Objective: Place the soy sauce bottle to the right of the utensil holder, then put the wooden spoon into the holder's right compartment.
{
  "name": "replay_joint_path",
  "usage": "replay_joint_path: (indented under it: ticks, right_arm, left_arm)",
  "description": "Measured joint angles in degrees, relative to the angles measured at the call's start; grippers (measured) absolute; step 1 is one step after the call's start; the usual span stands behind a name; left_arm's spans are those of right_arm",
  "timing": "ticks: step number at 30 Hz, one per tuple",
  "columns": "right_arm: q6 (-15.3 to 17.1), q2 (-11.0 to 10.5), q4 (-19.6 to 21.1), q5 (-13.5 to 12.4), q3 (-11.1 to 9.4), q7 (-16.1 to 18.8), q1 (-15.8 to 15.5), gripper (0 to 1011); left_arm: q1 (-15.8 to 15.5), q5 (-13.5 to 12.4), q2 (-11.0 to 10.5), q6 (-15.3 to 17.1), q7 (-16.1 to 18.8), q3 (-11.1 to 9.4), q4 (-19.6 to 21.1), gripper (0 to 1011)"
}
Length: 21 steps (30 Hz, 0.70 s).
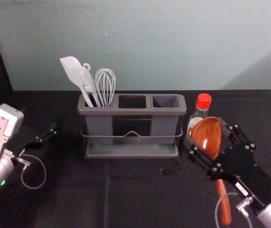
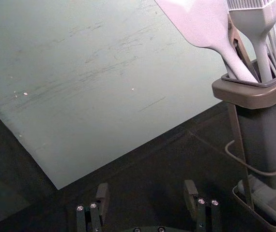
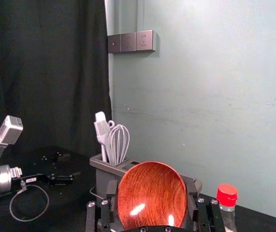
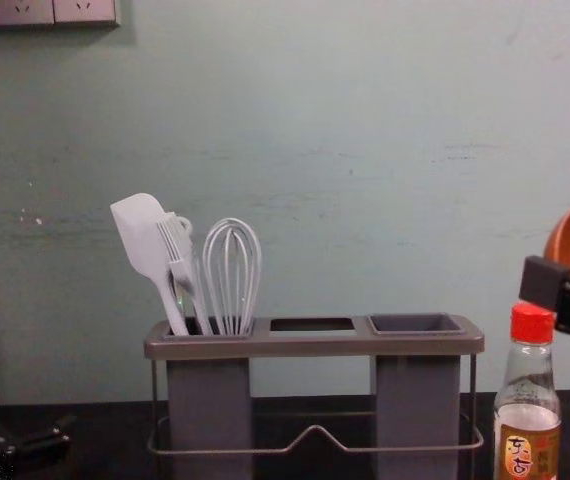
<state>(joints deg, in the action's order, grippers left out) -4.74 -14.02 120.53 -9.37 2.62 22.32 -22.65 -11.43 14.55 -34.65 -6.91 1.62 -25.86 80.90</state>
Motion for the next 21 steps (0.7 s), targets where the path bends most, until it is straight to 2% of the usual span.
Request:
replay_joint_path:
  ticks: [4,7,10,11,13,14,16,19,20,21]
  right_arm:
    - [-0.09,0.37,-2.19,-0.21,0.67,-0.46,3.52,837]
    - [0.93,0.83,-5.26,-0.48,1.99,-0.93,9.29,838]
    - [2.07,0.92,-7.32,-0.47,2.99,-0.96,13.11,838]
    - [2.55,0.96,-8.88,-0.47,3.75,-0.91,15.85,837]
    - [2.76,1.09,-10.63,-0.6,4.51,-0.63,18.79,838]
    - [2.81,1.19,-12.25,-0.72,5.22,-0.22,21.48,838]
    - [2.81,1.3,-13.99,-0.93,5.95,0.26,24.15,837]
    - [2.78,2.15,-19.08,-2.64,7.52,2.03,30.83,838]
    - [2.78,2.15,-19.08,-2.64,7.52,2.03,30.83,838]
    - [2.79,2.61,-21.09,-3.31,8.05,2.5,33.0,838]
  left_arm:
    - [0.0,0.0,0.0,0.0,0.0,0.0,0.0,1011]
    - [0.0,0.0,0.0,0.0,0.0,0.0,0.0,1011]
    - [0.0,0.0,0.0,0.0,0.0,0.0,0.0,1011]
    - [0.0,0.0,0.0,0.0,0.0,0.0,0.0,1012]
    - [0.0,0.0,0.0,0.0,0.0,0.0,0.0,1012]
    - [0.0,0.0,0.0,0.0,0.0,0.0,0.0,1012]
    - [0.0,0.0,0.0,0.0,0.0,0.0,0.0,1011]
    - [0.0,0.0,0.0,0.0,0.0,0.0,0.0,1011]
    - [0.0,0.0,0.0,0.0,0.0,0.0,0.0,1012]
    - [0.0,0.0,0.0,0.0,0.0,0.0,0.0,1012]
